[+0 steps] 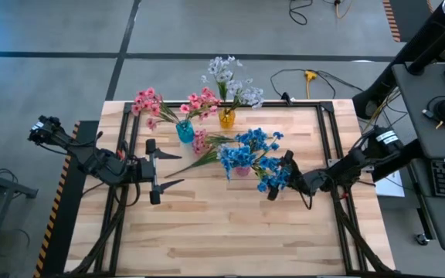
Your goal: Sort flowers into vase by color
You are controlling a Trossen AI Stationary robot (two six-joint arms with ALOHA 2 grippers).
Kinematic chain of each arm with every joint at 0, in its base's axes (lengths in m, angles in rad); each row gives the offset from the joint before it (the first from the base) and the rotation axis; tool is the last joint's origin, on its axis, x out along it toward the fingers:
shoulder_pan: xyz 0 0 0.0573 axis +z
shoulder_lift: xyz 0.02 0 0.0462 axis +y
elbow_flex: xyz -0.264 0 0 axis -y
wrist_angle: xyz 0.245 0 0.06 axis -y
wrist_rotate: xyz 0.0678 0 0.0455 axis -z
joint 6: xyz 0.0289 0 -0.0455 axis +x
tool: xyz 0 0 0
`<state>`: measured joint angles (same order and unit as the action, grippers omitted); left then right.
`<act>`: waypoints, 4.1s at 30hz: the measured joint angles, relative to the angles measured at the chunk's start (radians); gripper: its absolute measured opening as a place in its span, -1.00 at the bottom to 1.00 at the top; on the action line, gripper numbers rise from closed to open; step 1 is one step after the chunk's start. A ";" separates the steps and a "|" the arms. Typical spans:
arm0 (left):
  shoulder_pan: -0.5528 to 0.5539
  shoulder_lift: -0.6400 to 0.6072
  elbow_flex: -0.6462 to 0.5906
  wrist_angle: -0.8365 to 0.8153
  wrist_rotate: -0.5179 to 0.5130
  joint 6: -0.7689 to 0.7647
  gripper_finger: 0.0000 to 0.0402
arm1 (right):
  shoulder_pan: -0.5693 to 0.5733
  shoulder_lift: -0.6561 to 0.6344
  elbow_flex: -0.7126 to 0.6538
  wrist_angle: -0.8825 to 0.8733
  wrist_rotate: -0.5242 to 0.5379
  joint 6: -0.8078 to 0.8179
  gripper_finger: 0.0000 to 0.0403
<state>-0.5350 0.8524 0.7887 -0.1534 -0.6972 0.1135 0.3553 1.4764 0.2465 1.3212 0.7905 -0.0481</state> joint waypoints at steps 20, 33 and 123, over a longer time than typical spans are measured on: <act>0.000 0.000 0.000 0.003 0.000 0.000 0.50 | 0.000 0.033 0.044 0.053 0.023 -0.023 0.07; 0.000 0.000 0.000 0.002 0.000 0.000 0.50 | 0.000 0.031 0.059 0.052 0.024 -0.022 -0.17; 0.000 0.000 0.000 -0.006 0.000 0.000 0.50 | -0.029 0.029 0.109 -0.088 0.033 0.069 -0.66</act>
<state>-0.5353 0.8524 0.7883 -0.1596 -0.6971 0.1139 0.3266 1.5055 0.3553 1.2331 0.8238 0.0212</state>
